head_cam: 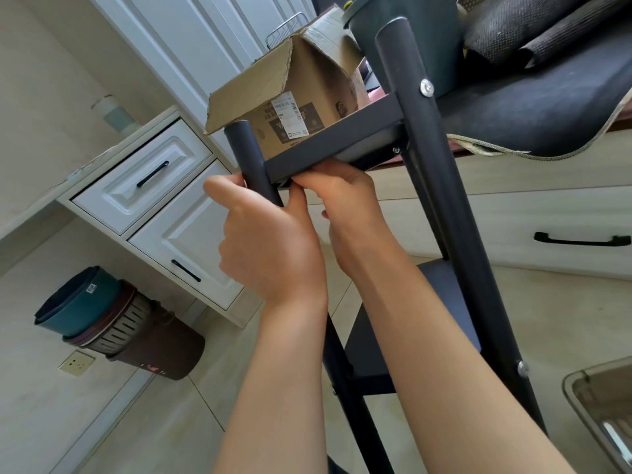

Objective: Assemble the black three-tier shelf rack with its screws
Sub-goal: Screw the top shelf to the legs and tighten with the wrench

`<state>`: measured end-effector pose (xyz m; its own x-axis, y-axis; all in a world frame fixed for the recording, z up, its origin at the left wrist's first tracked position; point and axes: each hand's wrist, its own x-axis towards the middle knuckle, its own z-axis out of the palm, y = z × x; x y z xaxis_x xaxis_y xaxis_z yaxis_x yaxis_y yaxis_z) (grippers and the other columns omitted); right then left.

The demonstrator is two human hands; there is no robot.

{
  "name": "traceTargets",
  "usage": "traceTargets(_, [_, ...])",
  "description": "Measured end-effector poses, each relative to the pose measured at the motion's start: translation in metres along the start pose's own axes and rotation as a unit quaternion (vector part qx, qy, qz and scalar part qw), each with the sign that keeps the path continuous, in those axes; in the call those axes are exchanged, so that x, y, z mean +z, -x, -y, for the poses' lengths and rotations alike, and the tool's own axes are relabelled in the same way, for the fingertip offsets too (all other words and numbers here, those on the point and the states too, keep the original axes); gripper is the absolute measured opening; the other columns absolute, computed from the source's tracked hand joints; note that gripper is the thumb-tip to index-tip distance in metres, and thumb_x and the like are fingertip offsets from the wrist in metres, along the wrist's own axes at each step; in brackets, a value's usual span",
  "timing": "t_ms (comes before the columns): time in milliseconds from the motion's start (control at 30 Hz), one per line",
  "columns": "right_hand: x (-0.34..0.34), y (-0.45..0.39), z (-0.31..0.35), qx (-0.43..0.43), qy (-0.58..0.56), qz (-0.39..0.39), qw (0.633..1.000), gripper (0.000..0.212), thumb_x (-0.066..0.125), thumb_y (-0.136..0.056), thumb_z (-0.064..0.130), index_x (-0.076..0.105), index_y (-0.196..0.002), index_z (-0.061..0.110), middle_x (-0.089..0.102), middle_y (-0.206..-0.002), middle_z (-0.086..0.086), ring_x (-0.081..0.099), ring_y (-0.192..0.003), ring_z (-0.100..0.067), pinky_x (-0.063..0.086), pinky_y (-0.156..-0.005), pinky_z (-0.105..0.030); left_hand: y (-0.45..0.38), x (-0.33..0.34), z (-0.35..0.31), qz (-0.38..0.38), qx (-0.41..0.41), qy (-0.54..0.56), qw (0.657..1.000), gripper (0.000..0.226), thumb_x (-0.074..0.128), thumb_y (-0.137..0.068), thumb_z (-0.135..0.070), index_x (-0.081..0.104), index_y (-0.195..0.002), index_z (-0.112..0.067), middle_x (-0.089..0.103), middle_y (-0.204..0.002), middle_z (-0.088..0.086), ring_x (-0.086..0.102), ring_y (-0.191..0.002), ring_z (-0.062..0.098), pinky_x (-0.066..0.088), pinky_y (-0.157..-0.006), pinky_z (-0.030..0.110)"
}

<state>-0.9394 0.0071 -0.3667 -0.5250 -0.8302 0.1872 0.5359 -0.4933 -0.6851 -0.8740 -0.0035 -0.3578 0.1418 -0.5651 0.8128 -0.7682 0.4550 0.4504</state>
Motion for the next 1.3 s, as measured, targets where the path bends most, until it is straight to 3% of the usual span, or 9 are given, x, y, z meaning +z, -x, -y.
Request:
traceTargets(200, [-0.002, 0.000, 0.001, 0.008, 0.004, -0.002, 1.000, 0.020, 0.070, -0.081, 0.007, 0.069, -0.066, 0.022, 0.064, -0.059, 0.023, 0.055, -0.054, 0.017, 0.037, -0.044, -0.002, -0.011, 0.002, 0.002, -0.003, -0.001, -0.023, 1.000, 0.044, 0.071, -0.089, -0.045, 0.045, -0.106, -0.015, 0.059, -0.078, -0.005, 0.051, -0.063, 0.024, 0.027, -0.053, 0.032])
traceTargets(367, [0.000, 0.001, 0.001, 0.037, -0.020, 0.005, 0.999, 0.022, 0.066, -0.082, 0.005, 0.065, -0.068, 0.021, 0.061, -0.055, 0.025, 0.054, -0.052, 0.017, 0.038, -0.045, -0.004, -0.016, -0.001, 0.006, 0.005, -0.012, -0.011, 1.000, 0.044, 0.075, -0.084, -0.043, 0.040, -0.097, -0.020, 0.049, -0.066, -0.017, 0.044, -0.055, 0.002, 0.021, -0.050, 0.019])
traceTargets(500, [0.003, 0.006, -0.001, 0.057, -0.035, 0.001, 0.998, 0.023, 0.063, -0.082, 0.006, 0.063, -0.067, 0.022, 0.061, -0.056, 0.026, 0.055, -0.054, 0.016, 0.039, -0.063, -0.021, -0.014, -0.002, 0.010, 0.010, -0.021, 0.035, 0.999, 0.042, 0.077, -0.083, -0.040, 0.042, -0.098, -0.022, 0.068, -0.075, -0.006, 0.068, -0.066, 0.020, 0.034, -0.053, 0.020])
traceTargets(667, [0.005, 0.009, -0.001, 0.042, -0.032, -0.014, 0.998, 0.023, 0.062, -0.081, 0.006, 0.062, -0.064, 0.022, 0.059, -0.054, 0.026, 0.053, -0.053, 0.016, 0.035, -0.065, -0.024, -0.010, 0.000, 0.007, 0.016, -0.054, 0.057, 0.997, 0.039, 0.076, -0.086, -0.043, 0.049, -0.099, -0.019, 0.066, -0.077, -0.009, 0.072, -0.068, 0.025, 0.055, -0.064, 0.039])
traceTargets(833, [0.004, 0.008, -0.004, 0.031, -0.012, -0.008, 0.999, 0.023, 0.061, -0.082, 0.004, 0.061, -0.066, 0.019, 0.058, -0.051, 0.025, 0.055, -0.055, 0.016, 0.044, -0.051, -0.010, -0.013, 0.000, 0.010, 0.047, -0.027, 0.026, 0.998, 0.033, 0.069, -0.091, -0.046, 0.054, -0.087, -0.017, 0.066, -0.075, -0.001, 0.071, -0.064, 0.028, 0.056, -0.063, 0.044])
traceTargets(967, [0.003, 0.007, -0.007, 0.031, -0.010, -0.001, 0.999, 0.022, 0.060, -0.081, 0.003, 0.067, -0.068, 0.018, 0.061, -0.055, 0.023, 0.054, -0.054, 0.016, 0.039, -0.045, -0.004, -0.012, -0.003, 0.009, 0.062, -0.019, 0.044, 0.997, 0.032, 0.068, -0.092, -0.044, 0.048, -0.080, -0.021, 0.064, -0.073, 0.001, 0.070, -0.068, 0.033, 0.056, -0.063, 0.049])
traceTargets(1033, [0.003, 0.007, -0.008, 0.047, -0.017, 0.010, 0.999, 0.018, 0.060, -0.081, 0.008, 0.071, -0.074, 0.019, 0.065, -0.062, 0.023, 0.057, -0.059, 0.016, 0.044, -0.052, -0.009, -0.010, -0.004, 0.008, 0.070, -0.011, 0.053, 0.996, 0.032, 0.068, -0.092, -0.042, 0.048, -0.081, -0.021, 0.063, -0.072, 0.002, 0.070, -0.068, 0.033, 0.056, -0.062, 0.050])
traceTargets(1133, [0.002, 0.007, -0.010, 0.069, -0.027, 0.010, 0.997, 0.020, 0.058, -0.071, 0.029, 0.076, -0.079, 0.024, 0.073, -0.081, 0.020, 0.060, -0.084, 0.003, 0.036, -0.073, -0.023, -0.009, -0.004, 0.007, 0.085, 0.009, 0.056, 0.995, 0.034, 0.068, -0.091, -0.044, 0.052, -0.089, -0.015, 0.062, -0.072, 0.003, 0.069, -0.068, 0.033, 0.057, -0.062, 0.049])
traceTargets(1300, [0.003, 0.006, -0.011, 0.078, -0.026, 0.012, 0.997, 0.040, 0.042, -0.071, 0.040, 0.078, -0.081, 0.028, 0.076, -0.097, 0.014, 0.053, -0.097, -0.009, 0.032, -0.080, -0.032, -0.010, -0.005, 0.008, 0.099, 0.016, 0.065, 0.993, 0.035, 0.068, -0.089, -0.041, 0.053, -0.093, -0.010, 0.061, -0.074, 0.005, 0.069, -0.072, 0.037, 0.057, -0.063, 0.050])
